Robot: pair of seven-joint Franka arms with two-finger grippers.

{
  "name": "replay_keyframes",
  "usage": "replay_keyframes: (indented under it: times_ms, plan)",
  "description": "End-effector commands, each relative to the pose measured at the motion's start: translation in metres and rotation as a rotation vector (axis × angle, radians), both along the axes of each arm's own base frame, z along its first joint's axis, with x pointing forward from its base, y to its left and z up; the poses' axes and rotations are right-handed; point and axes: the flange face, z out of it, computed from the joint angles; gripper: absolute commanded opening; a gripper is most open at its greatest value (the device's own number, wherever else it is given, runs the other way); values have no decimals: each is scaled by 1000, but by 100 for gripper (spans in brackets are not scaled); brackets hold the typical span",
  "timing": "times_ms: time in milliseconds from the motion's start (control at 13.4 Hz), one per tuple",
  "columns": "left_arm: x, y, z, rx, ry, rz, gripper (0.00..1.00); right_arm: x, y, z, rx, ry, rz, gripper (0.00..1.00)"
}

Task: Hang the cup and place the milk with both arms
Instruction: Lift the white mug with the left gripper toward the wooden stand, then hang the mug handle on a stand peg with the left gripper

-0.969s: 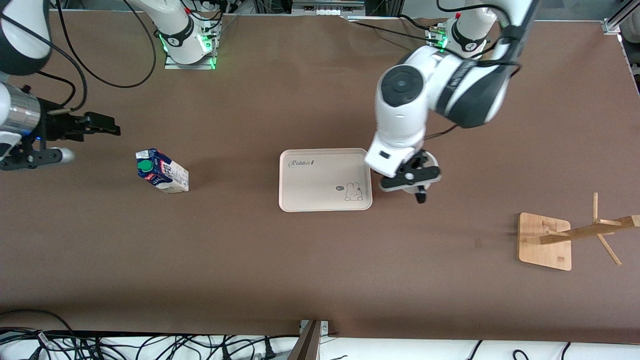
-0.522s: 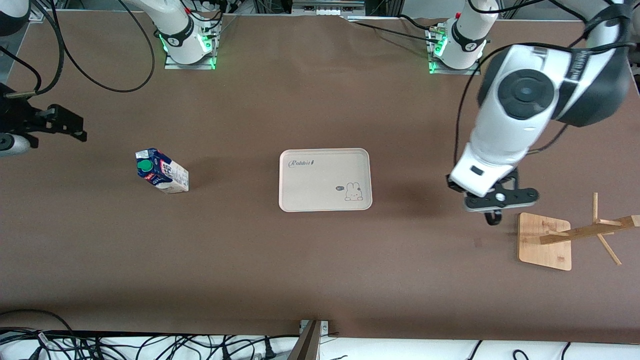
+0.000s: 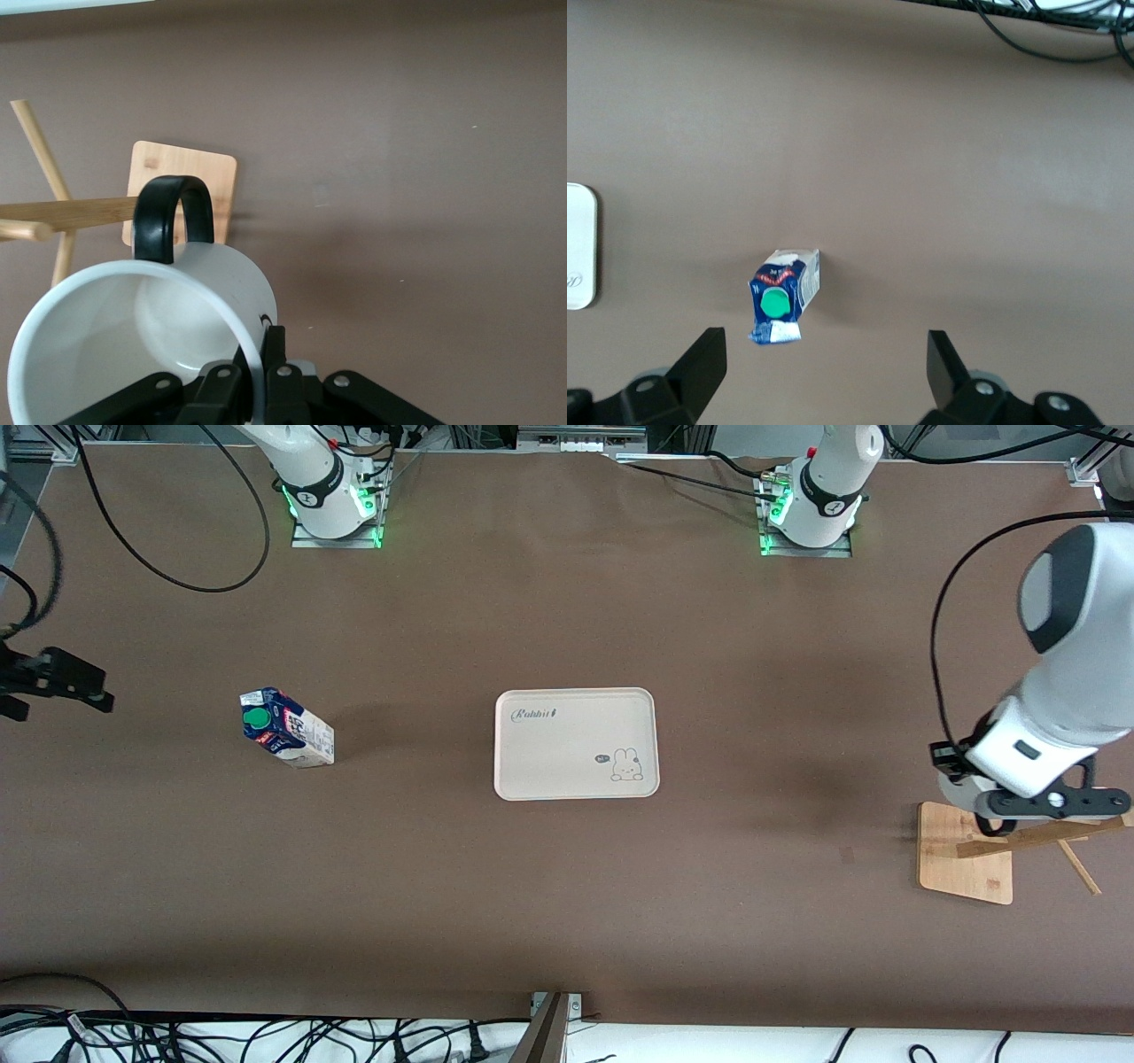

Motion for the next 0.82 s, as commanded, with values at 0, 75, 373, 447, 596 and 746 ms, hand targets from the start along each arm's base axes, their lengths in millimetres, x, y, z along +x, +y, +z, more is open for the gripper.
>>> replay_keyframes:
  times_ms: [0,75,373,447,596,746]
  plan:
    - [-2,32,2,-38,21,-28,0,-17,2,7,-20,16,17,100]
    - [-3,42,2,-50,23,-26,0,-18,7,5,-21,36,23,100]
    - [-3,72,-5,-64,36,-30,0,-20,12,4,-49,56,-46,100]
    - [-4,80,-5,-64,37,-33,0,-20,13,3,-48,60,-77,100]
    - [-5,97,-8,-67,44,-40,0,-22,14,1,-45,74,-77,100]
    - [-6,108,-9,-74,44,-30,0,-21,16,1,-43,75,-79,100]
